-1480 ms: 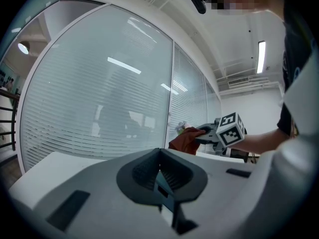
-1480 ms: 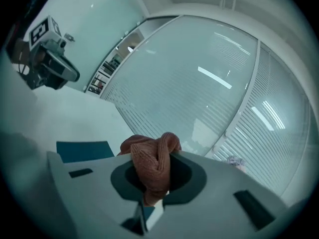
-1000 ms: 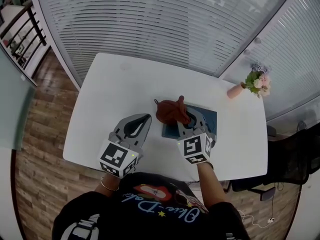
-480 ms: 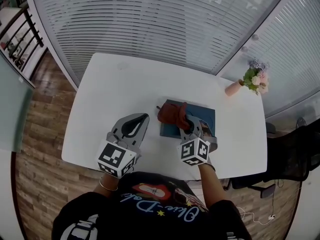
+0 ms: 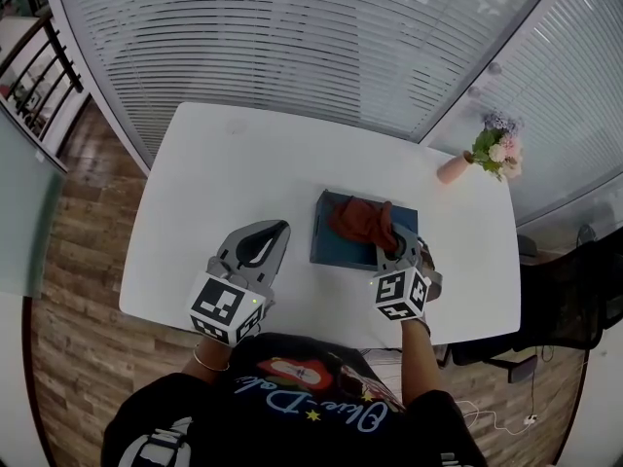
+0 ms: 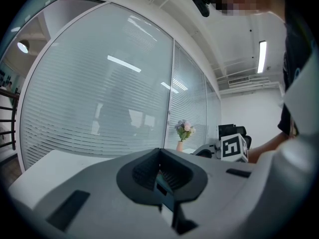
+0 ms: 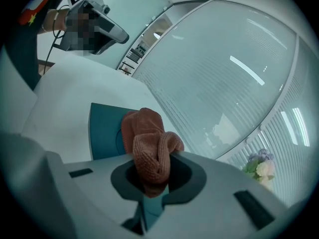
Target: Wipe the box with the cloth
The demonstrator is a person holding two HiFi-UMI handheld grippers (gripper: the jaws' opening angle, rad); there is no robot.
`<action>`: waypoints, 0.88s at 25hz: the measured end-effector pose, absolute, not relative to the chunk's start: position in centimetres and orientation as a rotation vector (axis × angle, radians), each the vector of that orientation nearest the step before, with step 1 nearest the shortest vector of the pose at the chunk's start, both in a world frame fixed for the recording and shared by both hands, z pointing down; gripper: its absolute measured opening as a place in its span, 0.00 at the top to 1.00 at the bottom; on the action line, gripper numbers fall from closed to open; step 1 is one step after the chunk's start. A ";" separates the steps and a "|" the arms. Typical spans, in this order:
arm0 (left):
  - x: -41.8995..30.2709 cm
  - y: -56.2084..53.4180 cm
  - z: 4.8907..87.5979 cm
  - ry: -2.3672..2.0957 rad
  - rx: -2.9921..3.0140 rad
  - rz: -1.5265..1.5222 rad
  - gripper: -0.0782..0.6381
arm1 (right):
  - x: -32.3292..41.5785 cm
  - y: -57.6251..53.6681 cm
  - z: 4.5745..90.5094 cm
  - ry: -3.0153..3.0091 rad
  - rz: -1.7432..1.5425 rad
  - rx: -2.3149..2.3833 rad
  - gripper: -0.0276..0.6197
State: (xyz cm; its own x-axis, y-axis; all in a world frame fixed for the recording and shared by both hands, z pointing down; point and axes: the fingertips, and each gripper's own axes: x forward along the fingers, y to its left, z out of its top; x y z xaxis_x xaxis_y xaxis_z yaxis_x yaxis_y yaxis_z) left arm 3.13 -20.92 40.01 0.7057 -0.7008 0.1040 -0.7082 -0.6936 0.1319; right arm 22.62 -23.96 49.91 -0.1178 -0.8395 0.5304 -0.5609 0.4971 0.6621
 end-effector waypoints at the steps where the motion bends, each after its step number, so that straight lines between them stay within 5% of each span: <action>1: 3.2 -20.9 40.0 -1.142 2.751 0.069 0.89 | 23.2 -23.9 49.9 -1.795 -0.361 1.192 0.91; 22: 3.3 -20.9 40.3 -1.137 2.750 0.074 0.89 | 34.6 -21.7 51.4 -1.609 -0.118 1.476 0.91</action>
